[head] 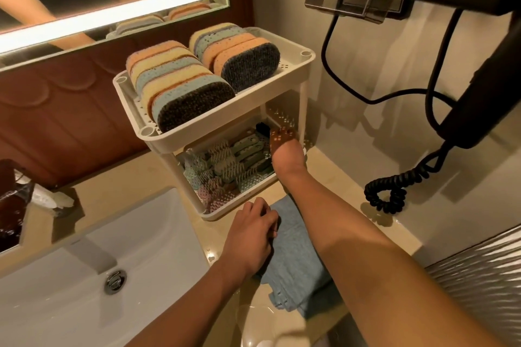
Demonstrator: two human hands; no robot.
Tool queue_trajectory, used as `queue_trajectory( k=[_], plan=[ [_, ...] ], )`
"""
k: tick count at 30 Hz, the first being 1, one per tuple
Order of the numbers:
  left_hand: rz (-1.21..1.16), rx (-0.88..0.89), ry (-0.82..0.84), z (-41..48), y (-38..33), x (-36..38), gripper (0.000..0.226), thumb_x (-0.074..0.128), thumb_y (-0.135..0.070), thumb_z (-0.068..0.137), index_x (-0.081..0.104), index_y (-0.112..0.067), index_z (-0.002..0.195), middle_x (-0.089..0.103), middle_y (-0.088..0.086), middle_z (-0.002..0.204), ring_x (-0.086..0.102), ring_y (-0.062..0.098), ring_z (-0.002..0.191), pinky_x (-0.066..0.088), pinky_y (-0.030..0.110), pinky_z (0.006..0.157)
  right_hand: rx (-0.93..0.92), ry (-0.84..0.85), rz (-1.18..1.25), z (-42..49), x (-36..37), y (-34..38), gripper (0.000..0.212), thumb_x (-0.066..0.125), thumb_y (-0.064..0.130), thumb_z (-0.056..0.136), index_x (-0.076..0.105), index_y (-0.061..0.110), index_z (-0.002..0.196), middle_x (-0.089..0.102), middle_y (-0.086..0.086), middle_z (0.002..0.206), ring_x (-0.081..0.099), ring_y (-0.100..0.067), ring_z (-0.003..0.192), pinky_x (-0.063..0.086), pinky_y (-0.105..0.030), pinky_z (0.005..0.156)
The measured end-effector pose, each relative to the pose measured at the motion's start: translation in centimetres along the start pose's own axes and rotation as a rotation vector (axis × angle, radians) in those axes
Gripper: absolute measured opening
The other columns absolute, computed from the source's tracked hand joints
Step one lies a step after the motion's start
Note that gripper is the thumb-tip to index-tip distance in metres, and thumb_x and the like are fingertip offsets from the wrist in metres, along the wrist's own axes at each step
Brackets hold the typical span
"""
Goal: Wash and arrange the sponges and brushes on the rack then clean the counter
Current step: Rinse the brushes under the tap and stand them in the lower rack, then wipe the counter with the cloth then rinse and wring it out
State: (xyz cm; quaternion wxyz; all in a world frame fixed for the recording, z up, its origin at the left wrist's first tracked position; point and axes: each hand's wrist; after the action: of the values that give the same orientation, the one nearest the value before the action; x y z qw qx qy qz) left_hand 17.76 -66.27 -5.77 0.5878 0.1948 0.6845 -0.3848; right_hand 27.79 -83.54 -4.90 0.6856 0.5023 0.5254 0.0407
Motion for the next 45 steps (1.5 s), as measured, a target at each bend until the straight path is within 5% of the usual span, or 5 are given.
queue_trajectory(
  k=[16, 26, 31, 37, 45],
  plan=[
    [0.067, 0.117, -0.157, 0.7, -0.1, -3.6, 0.022, 0.055, -0.002, 0.079, 0.046, -0.018, 0.090, 0.058, 0.003, 0.085, 0.053, 0.028, 0.077, 0.029, 0.035, 0.058, -0.543, -0.118, -0.683, -3.3, -2.8, -0.9, 0.026, 0.056, 0.007, 0.095, 0.064, 0.006, 0.120, 0.065, -0.017, 0.114, 0.057, -0.033, 0.110, 0.052, -0.040, 0.087],
    [-0.278, -0.129, -0.323, -1.6, -2.8, -7.4, 0.036, 0.021, -0.045, 0.076, 0.044, -0.022, 0.093, 0.058, -0.002, 0.076, 0.055, 0.023, 0.069, 0.048, 0.046, 0.062, -0.392, -0.199, -0.209, -11.7, -6.5, -2.2, 0.029, 0.041, 0.032, 0.099, 0.066, 0.019, 0.093, 0.069, -0.003, 0.090, 0.062, -0.025, 0.088, 0.048, -0.037, 0.068],
    [-0.427, -0.271, -0.373, -3.7, -2.6, -8.3, 0.007, 0.047, -0.020, 0.092, 0.042, -0.023, 0.093, 0.058, -0.003, 0.078, 0.057, 0.021, 0.071, 0.052, 0.053, 0.069, -0.344, 0.123, 0.247, -16.7, -6.0, -1.4, 0.029, 0.043, 0.041, 0.101, 0.064, 0.022, 0.094, 0.066, 0.002, 0.091, 0.062, -0.014, 0.087, 0.051, -0.040, 0.074],
    [-0.672, -0.361, -0.524, -9.1, -1.0, -10.2, 0.014, 0.044, -0.012, 0.099, 0.050, -0.019, 0.089, 0.061, -0.001, 0.084, 0.057, 0.015, 0.078, 0.049, 0.040, 0.070, -0.495, 0.208, 0.158, -24.4, -3.1, -1.8, 0.050, 0.041, 0.060, 0.095, 0.040, 0.040, 0.141, 0.051, 0.013, 0.131, 0.045, -0.008, 0.121, 0.040, -0.030, 0.099],
    [-0.657, -0.479, -0.595, -20.4, 5.1, -14.0, 0.020, 0.047, -0.017, 0.101, 0.052, -0.026, 0.083, 0.058, -0.008, 0.076, 0.054, 0.000, 0.068, 0.044, 0.023, 0.063, -0.645, 0.277, 0.302, -31.2, 1.5, 5.4, 0.029, 0.035, 0.046, 0.105, 0.057, 0.035, 0.122, 0.068, 0.014, 0.108, 0.064, -0.004, 0.097, 0.052, -0.025, 0.079]
  ],
)
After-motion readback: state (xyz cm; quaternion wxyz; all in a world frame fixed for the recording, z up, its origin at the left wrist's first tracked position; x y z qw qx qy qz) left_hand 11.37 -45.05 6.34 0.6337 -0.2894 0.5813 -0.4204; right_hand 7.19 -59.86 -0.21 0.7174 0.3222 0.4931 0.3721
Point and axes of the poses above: each hand's wrist, its own z-axis towards the middle knuckle, its own x-axis out of the palm, y = z × x
